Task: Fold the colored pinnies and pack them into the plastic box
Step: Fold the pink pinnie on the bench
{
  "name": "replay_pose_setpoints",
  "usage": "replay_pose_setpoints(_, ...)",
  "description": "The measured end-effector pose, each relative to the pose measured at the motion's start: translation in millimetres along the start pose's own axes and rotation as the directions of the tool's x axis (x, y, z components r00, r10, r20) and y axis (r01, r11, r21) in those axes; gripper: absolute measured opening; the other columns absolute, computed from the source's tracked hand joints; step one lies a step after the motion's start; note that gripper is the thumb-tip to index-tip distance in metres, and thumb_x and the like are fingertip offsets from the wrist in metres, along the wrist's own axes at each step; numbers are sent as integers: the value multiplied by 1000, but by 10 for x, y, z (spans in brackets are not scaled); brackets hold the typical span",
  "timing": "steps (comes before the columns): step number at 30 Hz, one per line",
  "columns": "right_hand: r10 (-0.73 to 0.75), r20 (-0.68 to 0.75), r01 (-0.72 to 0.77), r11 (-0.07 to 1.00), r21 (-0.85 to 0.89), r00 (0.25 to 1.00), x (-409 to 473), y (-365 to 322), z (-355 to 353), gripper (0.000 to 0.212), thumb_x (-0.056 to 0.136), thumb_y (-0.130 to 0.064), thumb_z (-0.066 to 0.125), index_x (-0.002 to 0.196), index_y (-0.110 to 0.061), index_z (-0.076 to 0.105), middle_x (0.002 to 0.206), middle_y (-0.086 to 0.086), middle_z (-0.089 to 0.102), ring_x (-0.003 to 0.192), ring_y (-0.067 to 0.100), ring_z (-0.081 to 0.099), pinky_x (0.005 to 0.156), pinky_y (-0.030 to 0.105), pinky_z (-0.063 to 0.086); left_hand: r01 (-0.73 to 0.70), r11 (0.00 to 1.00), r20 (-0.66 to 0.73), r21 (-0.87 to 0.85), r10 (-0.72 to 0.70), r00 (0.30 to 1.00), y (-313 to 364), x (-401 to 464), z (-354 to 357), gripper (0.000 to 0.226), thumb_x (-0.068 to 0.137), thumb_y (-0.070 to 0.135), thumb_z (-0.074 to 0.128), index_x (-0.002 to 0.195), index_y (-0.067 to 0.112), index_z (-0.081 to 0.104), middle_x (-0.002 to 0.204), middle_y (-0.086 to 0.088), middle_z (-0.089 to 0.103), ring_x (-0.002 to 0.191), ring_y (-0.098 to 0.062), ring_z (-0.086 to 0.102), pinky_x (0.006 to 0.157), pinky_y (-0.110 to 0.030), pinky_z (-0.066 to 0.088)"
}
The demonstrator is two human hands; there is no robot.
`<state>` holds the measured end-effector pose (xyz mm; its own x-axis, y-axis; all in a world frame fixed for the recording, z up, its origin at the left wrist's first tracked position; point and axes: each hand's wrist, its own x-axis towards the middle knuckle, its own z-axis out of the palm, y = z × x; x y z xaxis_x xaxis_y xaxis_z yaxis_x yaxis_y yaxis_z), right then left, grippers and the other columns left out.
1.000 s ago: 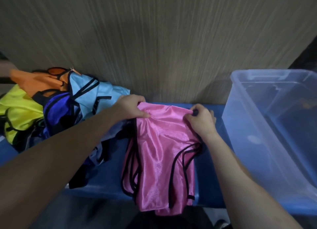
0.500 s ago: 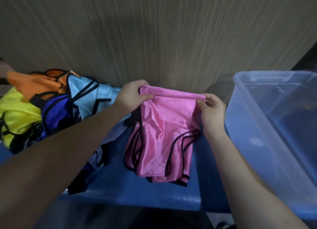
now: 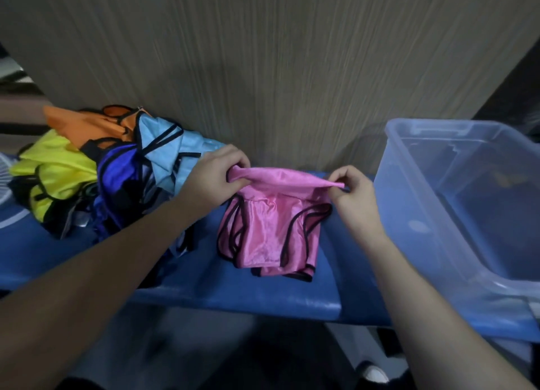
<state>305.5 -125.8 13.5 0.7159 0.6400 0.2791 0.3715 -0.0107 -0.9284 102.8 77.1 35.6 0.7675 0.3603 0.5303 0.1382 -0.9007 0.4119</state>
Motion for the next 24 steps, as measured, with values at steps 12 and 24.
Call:
replay_pose_setpoints(12, -209, 320, 313, 896, -316, 924, -728, -32, -318, 29, 68, 14, 57, 77, -14, 59, 88, -3, 58, 86, 14, 59, 81, 30, 48, -8, 1000, 19, 0, 8, 1000, 312, -973, 149, 23, 70, 8, 68, 86, 21, 58, 101, 9, 57, 94, -20, 60, 82, -46, 47)
replay_pose_setpoints(24, -36, 514, 331, 803, -495, 857, -1085, 90, -409, 16, 82, -12, 71, 96, -19, 69, 104, -5, 62, 99, 17, 60, 94, 33, 47, 225, 971, 149, 77, -234, 961, 545, -1339, 208, 30, 81, 53, 51, 88, 31, 70, 112, 19, 60, 107, -8, 58, 99, -41, 43)
